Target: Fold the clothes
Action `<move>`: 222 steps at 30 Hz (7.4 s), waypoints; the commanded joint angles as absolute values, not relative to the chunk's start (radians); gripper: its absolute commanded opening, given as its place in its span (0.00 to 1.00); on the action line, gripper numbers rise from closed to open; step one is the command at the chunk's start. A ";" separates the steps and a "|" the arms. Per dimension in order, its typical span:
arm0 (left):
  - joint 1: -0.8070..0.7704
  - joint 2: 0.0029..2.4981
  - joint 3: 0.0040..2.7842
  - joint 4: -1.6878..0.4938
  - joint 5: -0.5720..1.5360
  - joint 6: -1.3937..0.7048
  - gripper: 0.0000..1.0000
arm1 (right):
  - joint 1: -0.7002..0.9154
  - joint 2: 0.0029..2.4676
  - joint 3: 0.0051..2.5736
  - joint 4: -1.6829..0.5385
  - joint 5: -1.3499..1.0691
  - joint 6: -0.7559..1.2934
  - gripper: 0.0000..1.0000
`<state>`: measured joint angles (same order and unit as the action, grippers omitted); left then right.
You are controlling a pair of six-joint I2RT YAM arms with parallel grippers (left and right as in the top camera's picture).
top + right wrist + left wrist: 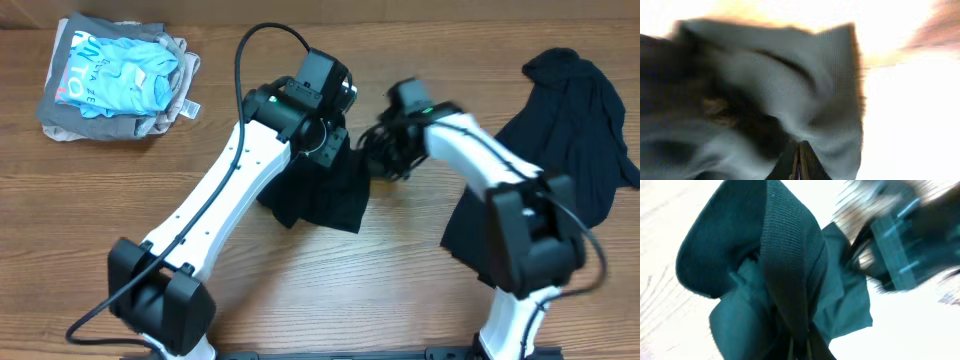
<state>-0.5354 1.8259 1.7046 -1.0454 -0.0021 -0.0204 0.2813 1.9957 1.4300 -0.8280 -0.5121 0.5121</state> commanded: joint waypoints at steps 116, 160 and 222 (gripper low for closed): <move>-0.841 2.430 1.964 -1.266 -0.395 -0.236 1.00 | -0.309 1.695 1.701 -1.295 -0.349 0.280 0.93; -0.121 2.029 2.453 -1.134 -0.593 0.424 0.04 | -0.309 1.697 1.701 -1.311 -0.280 0.279 0.98; 0.381 2.306 2.566 -1.013 0.308 0.233 1.00 | -0.309 1.697 1.701 -1.323 -0.279 0.283 0.98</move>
<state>0.3511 2.2463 2.5553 -1.0416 0.3073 0.2680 -0.3107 1.6993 1.6905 -1.3270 -0.2871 0.2874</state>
